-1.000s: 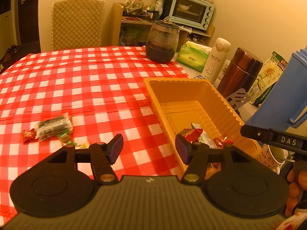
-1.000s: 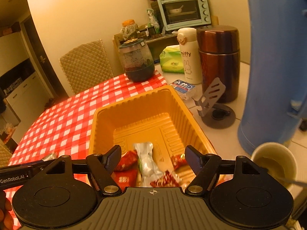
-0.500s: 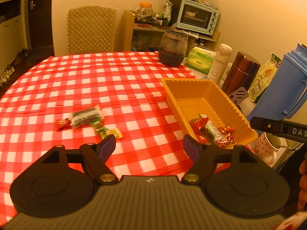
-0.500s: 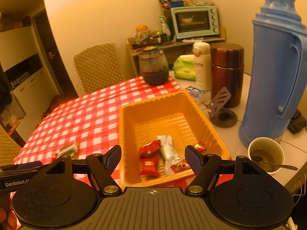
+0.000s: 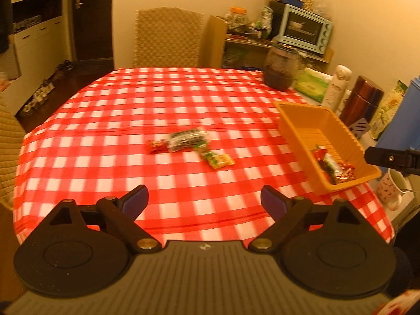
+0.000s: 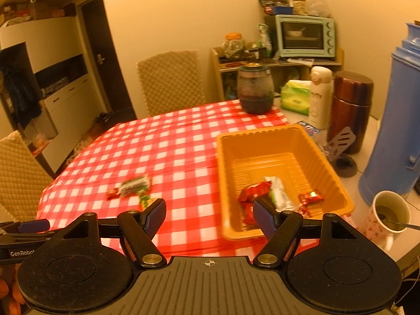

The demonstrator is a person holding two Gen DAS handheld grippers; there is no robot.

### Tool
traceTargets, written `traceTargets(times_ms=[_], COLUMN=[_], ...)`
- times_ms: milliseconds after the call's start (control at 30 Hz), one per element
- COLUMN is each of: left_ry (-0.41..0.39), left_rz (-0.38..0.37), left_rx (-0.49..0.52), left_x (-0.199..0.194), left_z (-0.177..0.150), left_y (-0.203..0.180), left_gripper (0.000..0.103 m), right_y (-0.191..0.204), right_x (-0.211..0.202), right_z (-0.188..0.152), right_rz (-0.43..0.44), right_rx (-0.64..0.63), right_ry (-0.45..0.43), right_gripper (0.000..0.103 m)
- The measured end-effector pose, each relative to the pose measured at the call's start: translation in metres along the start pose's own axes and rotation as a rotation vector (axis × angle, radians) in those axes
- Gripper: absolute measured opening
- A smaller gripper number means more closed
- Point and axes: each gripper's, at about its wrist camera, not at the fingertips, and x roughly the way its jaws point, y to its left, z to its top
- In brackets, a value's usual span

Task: Organize snacks
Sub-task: 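Move both open tools back to the remaining snacks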

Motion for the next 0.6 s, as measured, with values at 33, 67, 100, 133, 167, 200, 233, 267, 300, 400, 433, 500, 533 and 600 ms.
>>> traceTargets(times_ms=[33, 67, 100, 133, 167, 200, 233, 267, 300, 400, 433, 500, 533, 600], left_ry=[-0.002, -0.005, -0.007, -0.011, -0.014, -0.016, -0.018, -0.019, -0.022, -0.026, -0.026, -0.025, -0.024, -0.024], left_rz=[0.009, 0.016, 0.024, 0.033, 0.038, 0.042, 0.045, 0.045, 0.044, 0.049, 0.052, 0.058, 0.059, 0.064], left_rx=[-0.004, -0.009, -0.013, -0.017, -0.019, -0.022, -0.026, -0.029, -0.031, -0.036, -0.039, -0.044, -0.044, -0.044], left_x=[-0.002, -0.004, -0.006, -0.008, -0.009, -0.01, -0.012, -0.013, -0.013, -0.014, -0.014, -0.012, -0.011, -0.008], left_z=[-0.001, -0.002, -0.002, -0.003, -0.003, -0.003, -0.003, -0.003, -0.003, -0.003, -0.003, -0.003, -0.003, -0.002], left_y=[0.004, 0.009, 0.012, 0.016, 0.019, 0.022, 0.025, 0.028, 0.03, 0.036, 0.038, 0.041, 0.043, 0.047], left_gripper=[0.093, 0.094, 0.095, 0.096, 0.096, 0.096, 0.096, 0.096, 0.096, 0.096, 0.096, 0.096, 0.096, 0.096], right_y=[0.003, 0.007, 0.01, 0.013, 0.016, 0.019, 0.022, 0.025, 0.027, 0.035, 0.038, 0.043, 0.046, 0.051], right_x=[0.0, 0.001, 0.001, 0.002, 0.003, 0.004, 0.005, 0.006, 0.007, 0.012, 0.014, 0.02, 0.024, 0.031], right_z=[-0.001, -0.001, -0.002, -0.003, -0.003, -0.003, -0.004, -0.005, -0.005, -0.007, -0.007, -0.008, -0.008, -0.009], right_rz=[0.007, 0.012, 0.017, 0.022, 0.027, 0.032, 0.037, 0.042, 0.05, 0.069, 0.072, 0.08, 0.084, 0.094], right_rx=[-0.005, -0.009, -0.014, -0.019, -0.024, -0.029, -0.034, -0.037, -0.04, -0.045, -0.052, -0.064, -0.068, -0.076], right_ry=[0.002, 0.004, 0.005, 0.007, 0.01, 0.011, 0.012, 0.012, 0.011, 0.014, 0.016, 0.019, 0.021, 0.023], right_gripper=[0.073, 0.073, 0.073, 0.073, 0.073, 0.073, 0.073, 0.073, 0.073, 0.073, 0.073, 0.073, 0.073, 0.073])
